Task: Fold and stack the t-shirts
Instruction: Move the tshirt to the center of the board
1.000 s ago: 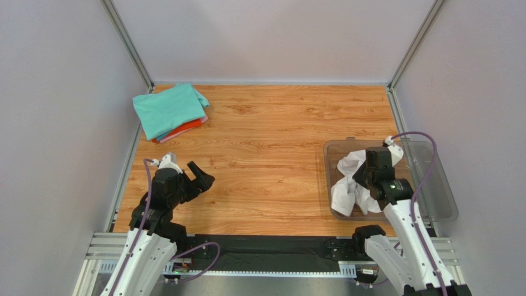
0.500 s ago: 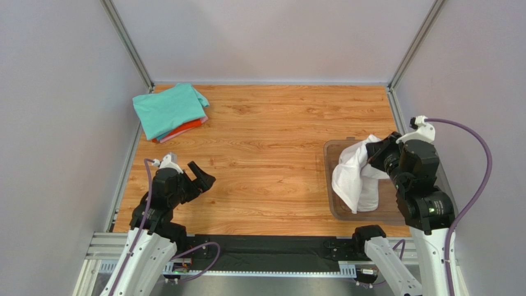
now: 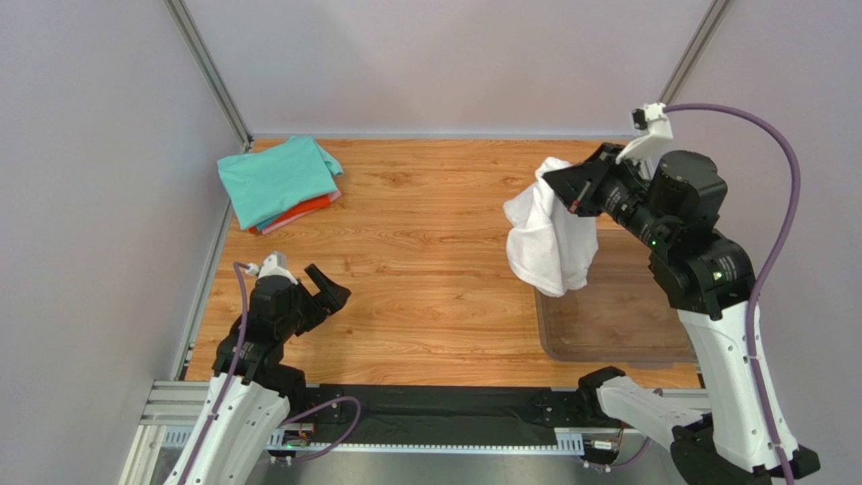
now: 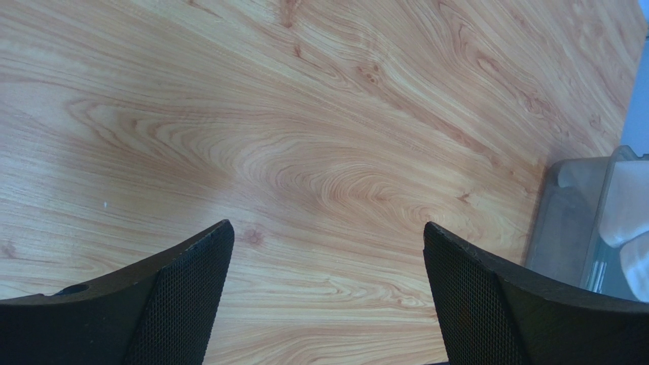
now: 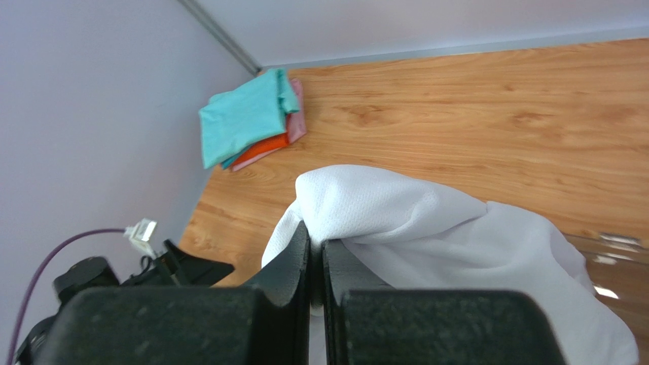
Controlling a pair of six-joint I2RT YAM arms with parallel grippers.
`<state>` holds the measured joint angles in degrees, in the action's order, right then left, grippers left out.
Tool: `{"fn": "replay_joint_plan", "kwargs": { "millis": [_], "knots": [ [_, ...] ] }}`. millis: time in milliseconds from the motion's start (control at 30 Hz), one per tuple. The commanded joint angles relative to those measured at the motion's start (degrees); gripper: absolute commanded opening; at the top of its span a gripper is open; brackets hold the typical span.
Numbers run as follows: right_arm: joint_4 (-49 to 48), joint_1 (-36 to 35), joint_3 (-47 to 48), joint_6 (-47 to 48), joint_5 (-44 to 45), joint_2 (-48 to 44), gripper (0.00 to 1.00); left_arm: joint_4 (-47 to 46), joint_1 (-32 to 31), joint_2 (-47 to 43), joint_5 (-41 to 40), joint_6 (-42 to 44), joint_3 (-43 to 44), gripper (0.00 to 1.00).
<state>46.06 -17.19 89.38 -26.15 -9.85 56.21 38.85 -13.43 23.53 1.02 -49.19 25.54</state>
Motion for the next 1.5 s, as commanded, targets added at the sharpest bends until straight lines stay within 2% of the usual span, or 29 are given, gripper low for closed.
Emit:
{"fn": "replay_joint_plan", "kwargs": {
  "millis": [0,167,300,400,533,633,700,733,800,833,867,900,933,967,1033,1100,1133,1200,1333,1467],
  "knots": [
    [-6.59,-7.31,3.95,-0.48,-2.12,2.32,0.0,0.96,-0.1,0.29,-0.93,-0.56,1.18,1.0],
    [-8.27,-21.01,12.37,1.28,4.21,12.05,0.0,1.23,-0.1,0.55,-0.84,-0.38,1.09,1.0],
    [-8.18,-30.41,26.41,4.61,9.13,22.07,0.0,1.31,-0.1,0.47,-0.66,-0.82,0.83,1.0],
    [-9.58,-34.05,33.37,5.15,9.58,28.95,0.0,1.49,-0.1,0.55,0.65,-0.47,1.35,1.0],
    [-12.57,-34.23,31.57,3.83,8.79,31.95,0.0,2.63,-0.1,0.29,1.36,-1.26,1.35,1.0],
    [-15.29,-34.23,24.29,3.39,12.72,29.59,0.0,2.98,-0.1,-0.06,1.97,-1.35,1.53,1.0],
    [-16.09,-33.79,13.92,1.9,17.92,25.9,0.01,3.16,-0.1,-0.32,2.24,-1.08,1.53,1.0],
    [-16.79,-32.65,5.53,0.59,19.76,23.27,0.05,3.42,-0.1,-0.5,2.24,-1.26,1.53,1.0],
    [-18.28,-31.07,-4.86,-1.43,21.09,20.8,0.09,3.95,-0.1,-0.59,1.71,-1.35,1.62,1.0],
    [-19.68,-30.28,-10.4,-2.14,21.36,19.66,0.15,4.21,-0.1,-0.59,1.53,-1.44,1.71,1.0],
    [-20.91,-28.97,-21.25,-2.93,20.32,19.04,0.18,4.48,-0.1,-0.59,1.18,-1.7,1.71,1.0],
    [-22.84,-28.34,-25.27,-4.51,19.96,19.38,0.26,4.74,-0.1,-0.5,0.48,-1.7,1.79,1.0],
    [-23.38,-27.73,-28.36,-5.04,19.95,20.08,0.44,4.92,-0.1,-0.41,0.3,-1.79,1.71,1.0],
    [-23.56,-27.03,-32.3,-5.31,20.39,21.74,0.55,4.92,-0.1,-0.33,0.22,-1.79,1.62,1.0],
    [-22.08,-27.02,-32.87,-5.14,21.62,23.07,0.75,4.83,-0.1,0.46,0.21,-1.96,1.36,1.0],
    [-19.88,-27.11,-31.91,-4.44,21.8,22.46,0.82,4.48,-0.1,1.87,0.65,-1.79,1.35,1.0],
    [-19.44,-27.11,-31.56,-4.26,21.89,20.98,0.94,4.39,-0.1,2.57,0.91,-1.61,1.35,1.0],
    [-18.73,-27.72,-31.73,-3.91,22.15,19.21,1.0,3.61,-0.1,4.67,1.53,-1.52,1.44,1.0],
    [-17.68,-30.18,-34.36,-4.34,22.68,14.56,1.0,1.76,-0.1,8.28,4.16,-0.38,1.36,1.0],
    [-16.01,-35.1,-38.31,-7.5,26.71,12.09,1.0,-3.86,-0.1,12.14,6.54,-0.29,-1.1,0.98]
  ]
}}
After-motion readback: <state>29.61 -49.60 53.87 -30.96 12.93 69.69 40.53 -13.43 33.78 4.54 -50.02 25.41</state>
